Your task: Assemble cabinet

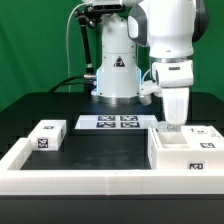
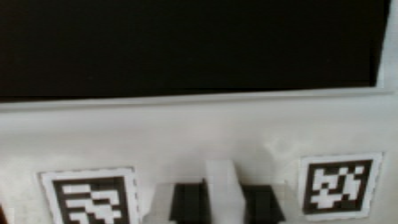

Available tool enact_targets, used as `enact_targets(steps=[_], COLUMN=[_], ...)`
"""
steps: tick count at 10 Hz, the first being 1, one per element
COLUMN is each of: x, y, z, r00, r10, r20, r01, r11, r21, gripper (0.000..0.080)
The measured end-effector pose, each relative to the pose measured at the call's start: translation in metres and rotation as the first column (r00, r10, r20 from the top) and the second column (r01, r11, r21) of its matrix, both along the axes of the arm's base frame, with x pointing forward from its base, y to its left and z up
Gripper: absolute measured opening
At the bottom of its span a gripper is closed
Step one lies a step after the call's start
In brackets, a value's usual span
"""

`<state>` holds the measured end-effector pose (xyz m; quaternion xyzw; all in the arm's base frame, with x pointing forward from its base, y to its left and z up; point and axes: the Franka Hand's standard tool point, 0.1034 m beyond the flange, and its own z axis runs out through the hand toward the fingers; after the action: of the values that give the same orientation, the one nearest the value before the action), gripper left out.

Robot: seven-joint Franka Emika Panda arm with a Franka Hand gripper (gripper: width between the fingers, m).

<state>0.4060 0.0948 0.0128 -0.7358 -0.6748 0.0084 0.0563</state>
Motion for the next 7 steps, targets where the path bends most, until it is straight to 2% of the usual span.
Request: enact_targets(steps=[3, 7], x=[0.003, 0.015], y=[-0.001, -0.010], z=[0.007, 0.046], r00=[1.000, 0.998], r10=[-0.009, -0.036], r20=[0.009, 0.049], r01=[0.009, 0.038], r11=[1.000, 0.998], r21=[-0.006, -0.042], gripper=[0.0072, 0.0072])
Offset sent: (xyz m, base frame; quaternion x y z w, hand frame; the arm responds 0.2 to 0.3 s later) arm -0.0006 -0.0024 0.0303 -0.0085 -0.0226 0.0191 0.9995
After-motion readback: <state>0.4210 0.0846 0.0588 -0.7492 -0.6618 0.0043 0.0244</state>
